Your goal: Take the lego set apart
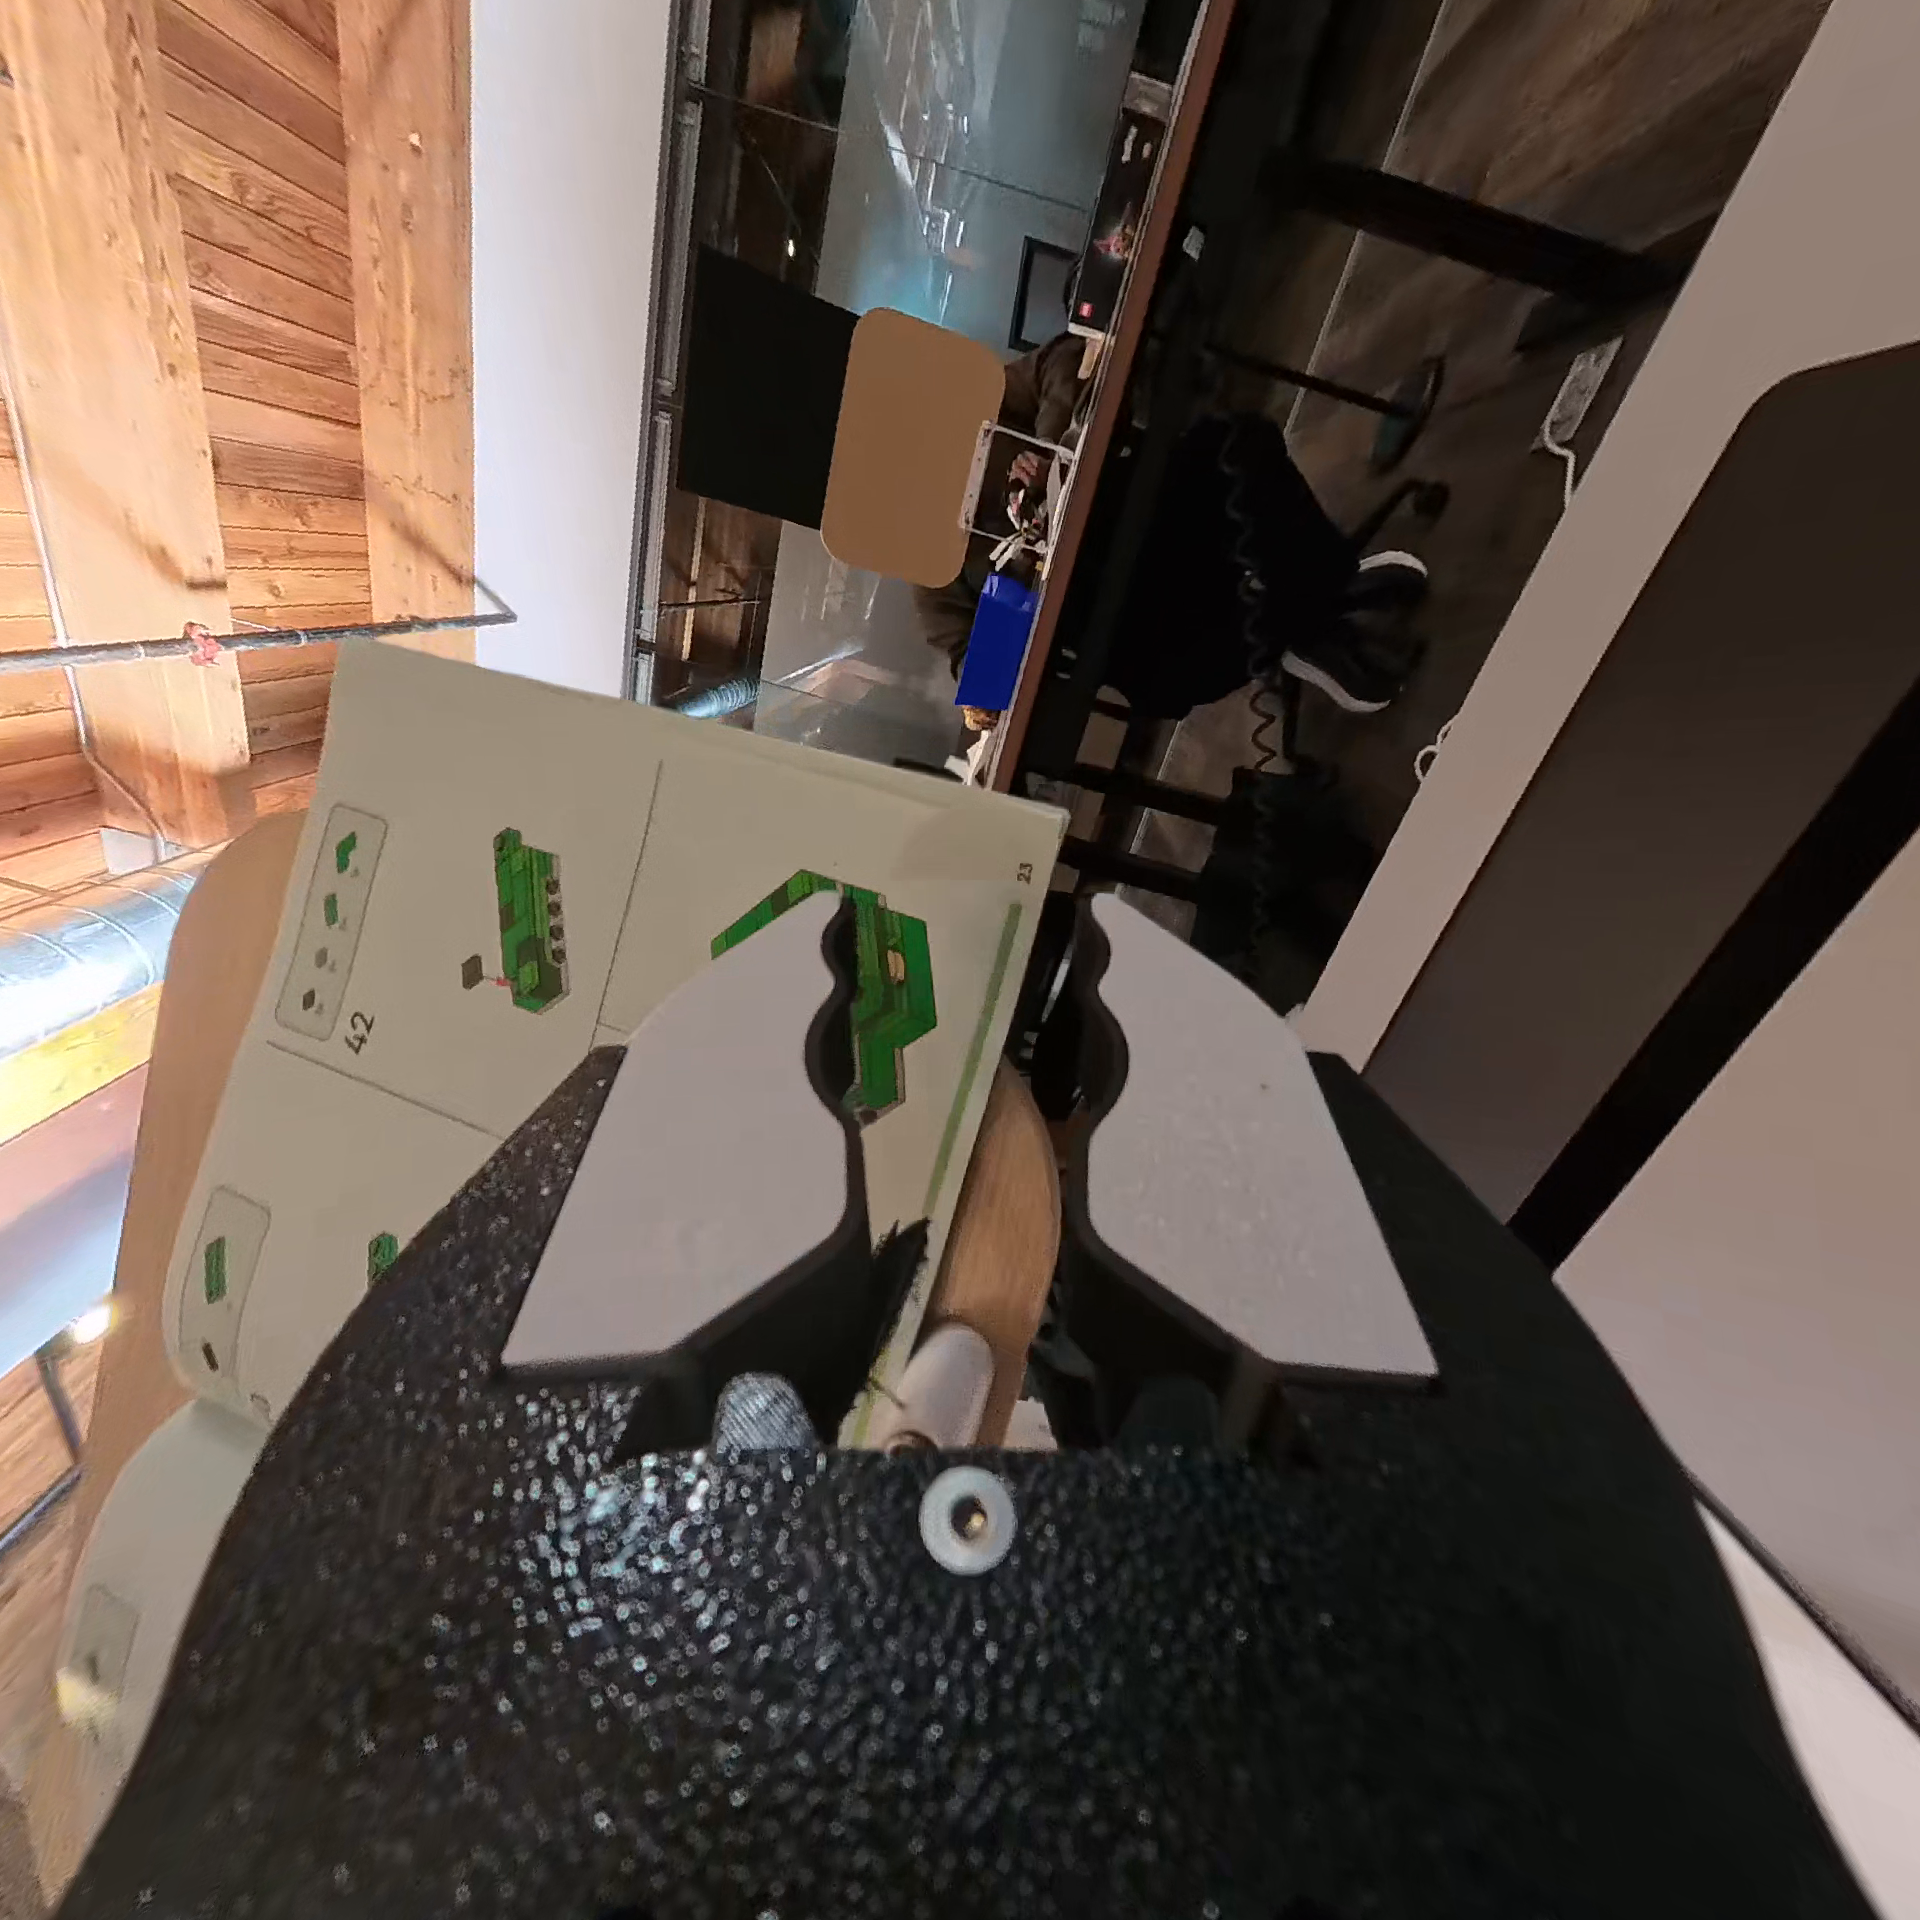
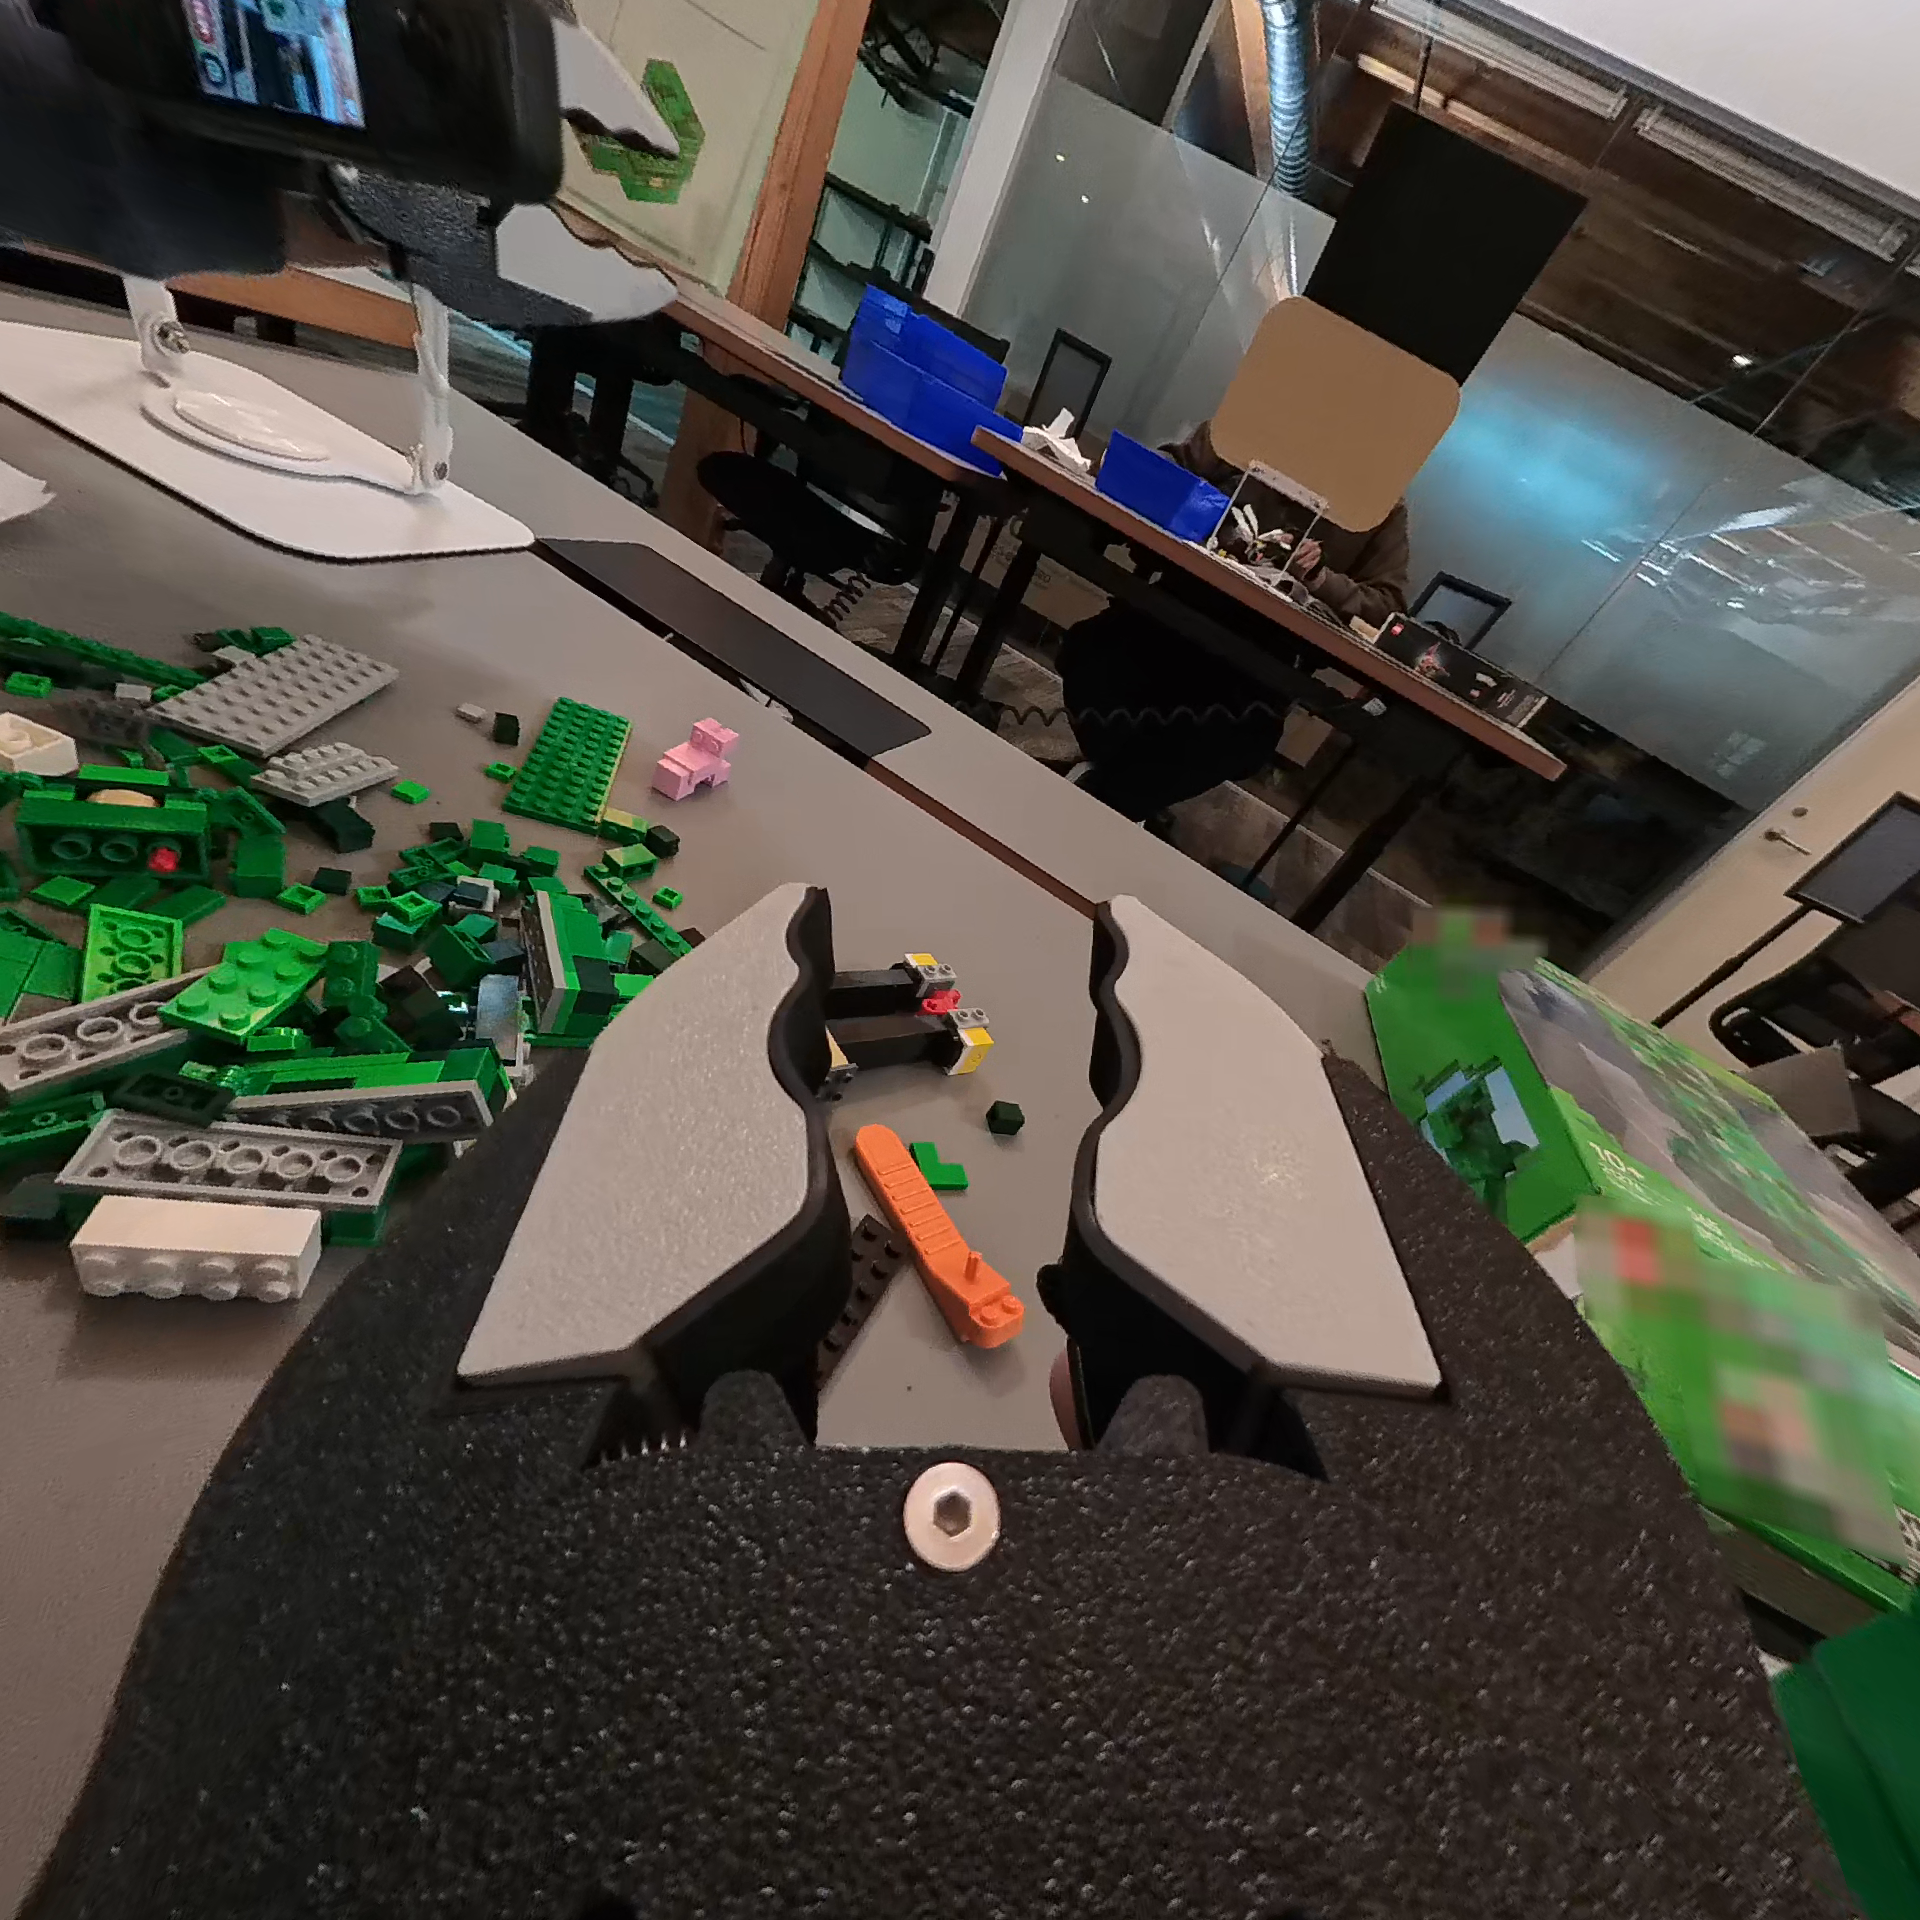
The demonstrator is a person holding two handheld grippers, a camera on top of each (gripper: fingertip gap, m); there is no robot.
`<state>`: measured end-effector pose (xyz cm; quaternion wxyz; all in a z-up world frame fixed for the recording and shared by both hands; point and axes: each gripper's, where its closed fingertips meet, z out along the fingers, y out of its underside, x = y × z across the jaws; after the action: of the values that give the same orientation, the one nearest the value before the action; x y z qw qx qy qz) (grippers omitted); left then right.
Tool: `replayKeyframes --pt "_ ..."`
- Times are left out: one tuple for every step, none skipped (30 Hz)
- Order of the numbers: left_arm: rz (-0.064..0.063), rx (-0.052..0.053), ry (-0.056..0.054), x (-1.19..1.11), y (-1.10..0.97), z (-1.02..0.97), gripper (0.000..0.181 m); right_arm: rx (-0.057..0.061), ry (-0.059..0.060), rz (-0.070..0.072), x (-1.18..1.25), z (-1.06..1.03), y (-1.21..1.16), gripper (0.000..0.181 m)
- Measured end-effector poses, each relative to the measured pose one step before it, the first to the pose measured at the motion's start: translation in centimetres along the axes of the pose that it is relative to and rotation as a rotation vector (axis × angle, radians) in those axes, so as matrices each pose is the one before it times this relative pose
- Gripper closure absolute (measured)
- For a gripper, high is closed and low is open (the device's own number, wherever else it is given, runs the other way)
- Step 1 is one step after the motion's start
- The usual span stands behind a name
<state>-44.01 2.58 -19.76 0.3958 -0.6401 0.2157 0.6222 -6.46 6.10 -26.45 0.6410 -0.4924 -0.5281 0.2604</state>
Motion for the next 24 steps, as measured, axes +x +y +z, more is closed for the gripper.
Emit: replayKeyframes --pt "0.0142 -0.0045 0.0018 0.049 0.018 0.236 0.142 0.0007 -0.0008 0.0000 -0.030 0.007 -0.019 0.135" --pt "0.0109 -0.0010 0.0046 0.082 -0.039 0.171 0.142 0.0002 -0.0001 0.0002 -0.003 0.002 -0.003 0.134" --pt "0.0063 -0.0016 0.0014 0.019 -0.040 0.136 0.141 -0.0002 0.0006 0.0000 0.008 -0.002 0.003 0.134" --pt "0.0045 -0.0046 0.0060 0.068 0.013 0.107 0.143 -0.0006 0.0008 -0.0001 0.028 0.003 0.015 0.134" --pt "-0.0007 -0.0066 0.0088 0.101 0.074 0.090 0.145 -0.0008 0.0006 0.0006 0.020 -0.008 0.029 0.134" --pt "-0.0053 -0.0015 0.0054 0.049 0.016 0.013 0.149 -0.0004 0.0003 0.0011 0.013 0.004 0.013 0.134" --pt "-0.0065 0.0050 0.0048 0.048 -0.044 -0.065 0.156 0.0001 0.0001 0.0007 0.008 -0.005 0.004 0.134" --pt "-0.0066 0.0098 0.0036 0.030 -0.118 -0.115 0.161 0.0000 0.0002 0.0000 0.003 0.000 0.000 0.134" --pt "-0.0055 0.0110 0.0048 0.056 -0.128 -0.144 0.165 -0.0004 -0.0002 -0.0003 -0.007 0.007 0.012 0.134" --pt "-0.0065 0.0068 0.0067 0.084 -0.095 -0.136 0.170 -0.0006 -0.0007 -0.0005 -0.024 0.012 0.009 0.134" --pt "-0.0093 0.0024 0.0043 0.062 -0.018 -0.098 0.175 -0.0005 -0.0007 -0.0006 -0.024 0.012 0.008 0.134" --pt "-0.0094 -0.0016 0.0036 0.055 0.041 -0.071 0.181 0.0000 -0.0004 -0.0007 -0.024 0.003 0.000 0.134" --pt "-0.0120 -0.0038 0.0030 0.026 0.107 -0.049 0.181 0.0003 -0.0001 -0.0006 -0.006 -0.001 -0.008 0.134" --pt "-0.0176 -0.0041 0.0105 0.092 0.105 -0.038 0.181 0.0001 0.0000 -0.0005 -0.008 0.006 -0.007 0.134" --pt "-0.0253 -0.0014 0.0107 0.044 0.100 -0.034 0.181 -0.0004 -0.0001 -0.0006 -0.013 0.003 0.009 0.134" --pt "-0.0267 0.0037 0.0016 -0.131 0.026 -0.086 0.181 -0.0007 0.0001 -0.0006 0.003 0.004 0.007 0.134" --pt "-0.0291 0.0099 0.0005 -0.176 -0.061 -0.167 0.181 -0.0004 0.0002 -0.0004 0.001 -0.002 0.014 0.134" --pt "-0.0390 0.0168 -0.0044 -0.306 -0.162 -0.268 0.181 -0.0003 -0.0002 0.0004 0.004 0.001 0.008 0.134" --pt "-0.0522 0.0240 -0.0111 -0.449 -0.245 -0.393 0.181 -0.0001 -0.0003 0.0009 -0.002 0.003 0.006 0.134" --pt "-0.0702 0.0347 -0.0116 -0.536 -0.343 -0.554 0.181 0.0006 -0.0003 0.0007 -0.002 -0.005 -0.015 0.134" --pt "-0.0927 0.0450 -0.0097 -0.595 -0.441 -0.726 0.181 0.0014 0.0000 0.0005 -0.001 -0.004 -0.039 0.135" --pt "-0.1102 0.0450 -0.0231 -0.851 -0.400 -0.870 0.181 0.0021 0.0003 0.0006 0.008 -0.022 -0.065 0.135" --pt "-0.1203 0.0442 -0.0210 -0.914 -0.359 -0.942 0.181 0.0024 0.0001 0.0011 -0.001 -0.019 -0.061 0.134" --pt "-0.1290 0.0479 -0.0175 -0.970 -0.429 -1.021 0.181 0.0021 -0.0004 0.0016 -0.011 -0.008 -0.045 0.134"
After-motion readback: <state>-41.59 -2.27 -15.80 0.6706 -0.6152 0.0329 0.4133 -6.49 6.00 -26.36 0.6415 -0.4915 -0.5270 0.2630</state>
